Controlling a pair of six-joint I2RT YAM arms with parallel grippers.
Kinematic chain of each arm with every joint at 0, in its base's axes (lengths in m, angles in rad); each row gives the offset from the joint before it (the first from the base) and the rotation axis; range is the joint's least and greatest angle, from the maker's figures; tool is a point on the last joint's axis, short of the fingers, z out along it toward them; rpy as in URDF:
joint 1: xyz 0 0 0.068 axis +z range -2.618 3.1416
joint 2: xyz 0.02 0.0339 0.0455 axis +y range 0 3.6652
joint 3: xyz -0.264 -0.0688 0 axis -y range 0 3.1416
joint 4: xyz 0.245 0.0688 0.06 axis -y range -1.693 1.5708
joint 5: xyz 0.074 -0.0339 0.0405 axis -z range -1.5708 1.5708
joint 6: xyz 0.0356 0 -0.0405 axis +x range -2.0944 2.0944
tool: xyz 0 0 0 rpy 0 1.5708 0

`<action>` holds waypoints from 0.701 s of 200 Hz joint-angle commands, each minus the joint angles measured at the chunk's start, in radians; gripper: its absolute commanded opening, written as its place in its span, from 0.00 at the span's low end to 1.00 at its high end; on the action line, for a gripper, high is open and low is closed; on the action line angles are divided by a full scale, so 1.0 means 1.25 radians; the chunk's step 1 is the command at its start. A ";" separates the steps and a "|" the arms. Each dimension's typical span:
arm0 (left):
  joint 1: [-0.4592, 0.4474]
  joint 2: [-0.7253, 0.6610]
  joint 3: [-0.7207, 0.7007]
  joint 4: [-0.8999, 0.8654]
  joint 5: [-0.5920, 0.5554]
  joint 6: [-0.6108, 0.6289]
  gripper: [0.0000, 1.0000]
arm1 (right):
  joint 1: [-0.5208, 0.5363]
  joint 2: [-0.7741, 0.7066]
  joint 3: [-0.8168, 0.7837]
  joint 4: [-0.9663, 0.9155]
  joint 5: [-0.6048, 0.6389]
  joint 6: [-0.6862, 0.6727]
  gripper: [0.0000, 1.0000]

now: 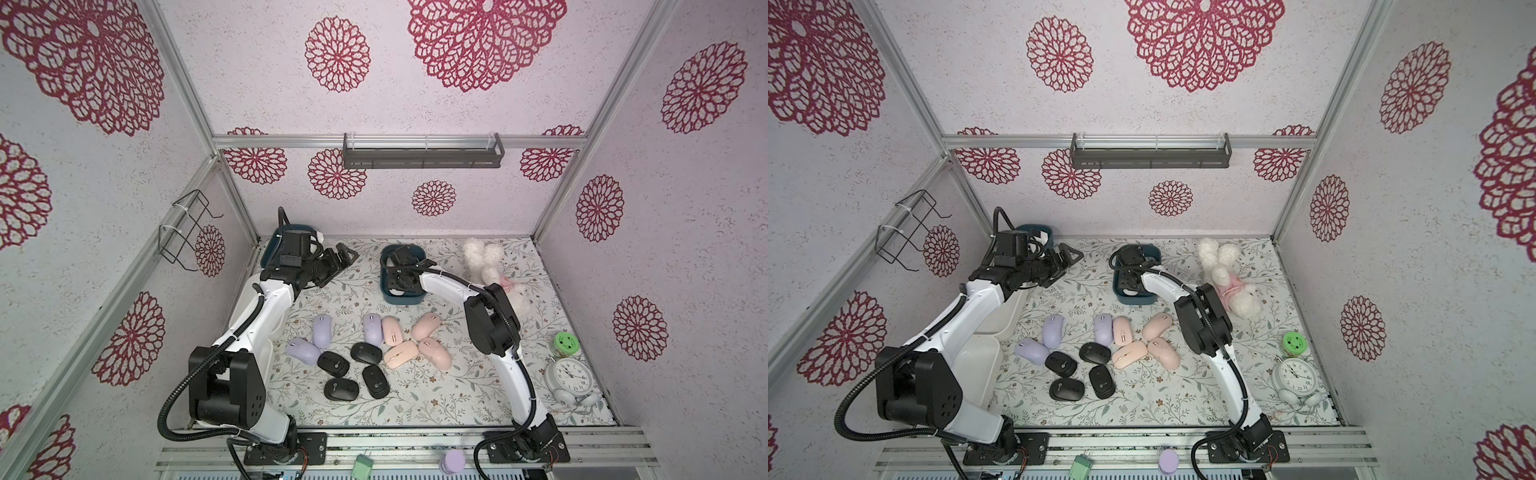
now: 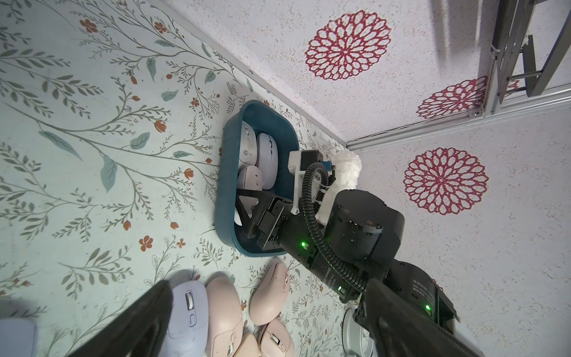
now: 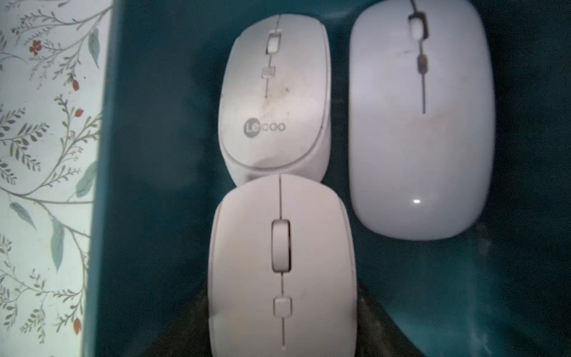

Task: Place the mice by color into the storage box
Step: Place the mouse in the storage box.

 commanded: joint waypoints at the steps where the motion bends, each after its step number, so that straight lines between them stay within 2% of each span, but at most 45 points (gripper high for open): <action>1: 0.004 -0.015 0.000 0.015 0.005 -0.007 0.99 | 0.008 0.008 0.055 -0.029 -0.004 0.022 0.58; 61: 0.004 -0.006 0.002 0.015 0.011 -0.009 0.98 | 0.007 0.025 0.064 -0.031 -0.024 0.044 0.62; 140: 0.004 -0.002 0.005 0.017 0.020 -0.009 0.98 | 0.007 -0.023 0.064 -0.037 -0.041 0.041 0.69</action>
